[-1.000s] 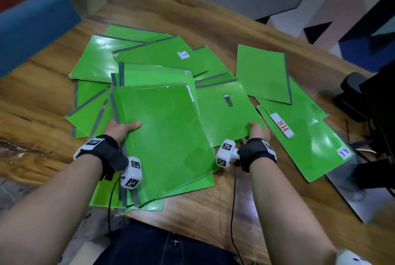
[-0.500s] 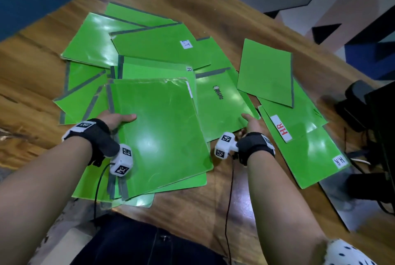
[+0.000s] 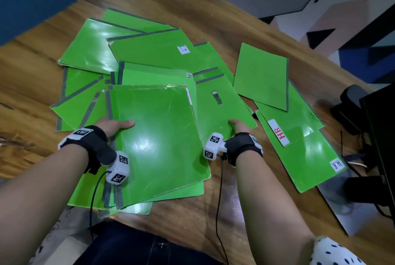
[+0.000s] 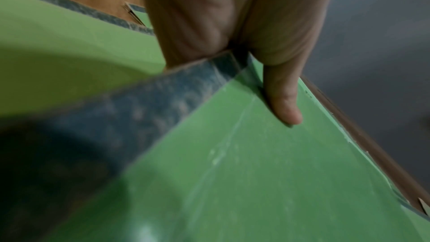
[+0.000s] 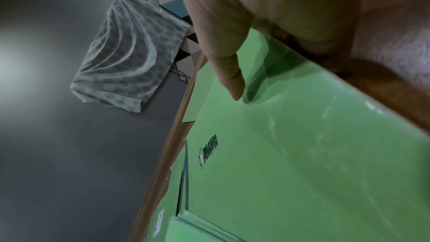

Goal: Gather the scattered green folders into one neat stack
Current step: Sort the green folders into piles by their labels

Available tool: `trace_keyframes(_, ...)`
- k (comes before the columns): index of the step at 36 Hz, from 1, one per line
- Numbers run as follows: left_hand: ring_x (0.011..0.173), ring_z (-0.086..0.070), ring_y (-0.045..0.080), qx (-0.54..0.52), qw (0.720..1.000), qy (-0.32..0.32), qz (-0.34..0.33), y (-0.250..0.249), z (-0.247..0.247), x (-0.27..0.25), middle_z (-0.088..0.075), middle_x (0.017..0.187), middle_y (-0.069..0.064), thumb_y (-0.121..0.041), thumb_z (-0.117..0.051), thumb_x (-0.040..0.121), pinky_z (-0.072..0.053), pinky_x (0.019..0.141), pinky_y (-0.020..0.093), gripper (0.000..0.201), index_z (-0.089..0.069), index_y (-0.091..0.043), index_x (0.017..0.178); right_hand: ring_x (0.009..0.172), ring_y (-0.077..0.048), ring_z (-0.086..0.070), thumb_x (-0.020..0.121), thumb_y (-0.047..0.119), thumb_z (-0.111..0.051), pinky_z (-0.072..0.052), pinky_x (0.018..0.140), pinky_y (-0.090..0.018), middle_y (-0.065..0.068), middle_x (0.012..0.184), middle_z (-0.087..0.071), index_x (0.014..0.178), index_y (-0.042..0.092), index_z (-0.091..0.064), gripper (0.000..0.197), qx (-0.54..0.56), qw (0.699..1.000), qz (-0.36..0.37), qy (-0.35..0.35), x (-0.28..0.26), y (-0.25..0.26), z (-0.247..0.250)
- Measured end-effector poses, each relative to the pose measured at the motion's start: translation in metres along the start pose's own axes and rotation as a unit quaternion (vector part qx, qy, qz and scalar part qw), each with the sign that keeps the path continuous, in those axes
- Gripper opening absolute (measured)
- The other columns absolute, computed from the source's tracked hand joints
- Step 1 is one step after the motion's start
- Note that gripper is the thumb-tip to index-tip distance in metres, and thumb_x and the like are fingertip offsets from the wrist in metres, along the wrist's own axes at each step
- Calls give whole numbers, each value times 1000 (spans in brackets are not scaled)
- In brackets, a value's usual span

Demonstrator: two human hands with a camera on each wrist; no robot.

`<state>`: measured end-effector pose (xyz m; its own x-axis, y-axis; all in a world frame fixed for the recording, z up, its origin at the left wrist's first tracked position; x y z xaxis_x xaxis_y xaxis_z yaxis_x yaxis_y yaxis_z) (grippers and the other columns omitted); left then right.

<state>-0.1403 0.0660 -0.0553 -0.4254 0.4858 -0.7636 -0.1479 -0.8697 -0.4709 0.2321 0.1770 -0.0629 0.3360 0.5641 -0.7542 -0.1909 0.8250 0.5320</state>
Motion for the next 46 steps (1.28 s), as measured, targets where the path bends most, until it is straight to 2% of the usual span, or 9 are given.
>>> trace_keyframes(5, 126, -42, 40, -4, 1000, 9, -7, 0, 0, 1, -40, 140, 26, -38, -72, 77, -36, 106, 48, 95, -21, 4, 144, 98, -31, -63, 65, 47, -74, -52, 91, -46, -13, 118, -62, 129, 8, -50, 78, 43, 999, -17, -14, 29, -16, -1)
trace_keyframes(15, 122, -43, 40, -8, 1000, 11, -19, 3, 0, 3, -43, 136, 27, -36, -70, 80, -37, 99, 46, 86, -27, 6, 142, 53, -12, -30, 82, 27, -72, -34, 49, -24, -13, 113, -55, 137, -1, -39, 70, 127, 987, 44, -83, -6, -6, 4)
trace_keyframes(19, 87, -51, 31, -7, 999, 24, -27, 5, 4, 6, -54, 109, 25, -43, -71, 77, -44, 83, 40, 94, -25, 6, 143, 63, -9, -37, 82, 22, -71, -40, 60, -24, -15, 142, -43, 143, 0, -28, 78, 194, 974, 69, -89, -21, -3, 6)
trace_keyframes(24, 127, -42, 41, 3, 998, 51, -22, 6, 2, 0, -43, 139, 27, -44, -70, 75, -37, 102, 45, 93, -27, 2, 143, 130, -27, -42, 87, 14, -65, -37, 106, -37, -17, 151, -30, 146, -3, -21, 75, 218, 960, 126, -121, -61, 10, 26)
trace_keyframes(29, 130, -39, 42, 7, 999, 44, -28, 3, -1, -7, -38, 143, 26, -39, -74, 75, -33, 108, 50, 92, -27, 4, 142, 82, -9, -50, 90, 11, -61, -47, 74, -19, -14, 124, -52, 128, -6, -46, 44, 139, 942, 232, -200, -97, 48, 68)
trace_keyframes(33, 125, -44, 39, 13, 998, 25, -51, -9, -6, -10, -44, 139, 25, -32, -78, 74, -37, 103, 46, 92, -29, 8, 140, 75, -16, -47, 90, 10, -60, -43, 75, -25, -6, 90, -56, 64, 13, -37, 36, 24, 912, 300, -279, -128, 88, 101)
trace_keyframes(37, 121, -47, 39, 30, 997, 21, -70, -22, -13, -14, -48, 135, 24, -28, -79, 73, -40, 102, 45, 86, -34, 9, 138, 81, -23, -55, 88, 3, -57, -45, 69, -29, -2, 72, -47, 69, 4, -47, 22, -9, 904, 309, -297, -150, 111, 120)
trace_keyframes(43, 122, -49, 37, 70, 995, 15, -71, -29, -17, -15, -49, 135, 23, -29, -75, 77, -41, 103, 42, 74, -43, 7, 133, 109, -35, -58, 85, 2, -60, -48, 94, -45, -23, 117, -59, 115, -13, -52, 34, -19, 887, 367, -281, -194, 143, 143)
trace_keyframes(46, 120, -52, 35, 75, 994, 5, -82, -26, -18, -13, -54, 130, 22, -26, -75, 77, -44, 100, 41, 62, -53, 4, 126, 87, -14, -60, 88, 1, -61, -52, 69, -23, -3, 91, -59, 91, 6, -54, 9, 15, 902, 386, -194, -208, 150, 148)
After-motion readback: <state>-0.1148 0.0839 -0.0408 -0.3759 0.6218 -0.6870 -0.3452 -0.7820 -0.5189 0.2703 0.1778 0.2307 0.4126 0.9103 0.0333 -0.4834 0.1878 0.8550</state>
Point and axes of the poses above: each hand's wrist, its own x-axis towards the middle knuckle, its own z-axis out of the back of the hand, y = z × x, the point moved 6 cm from there along x, towards the middle knuckle
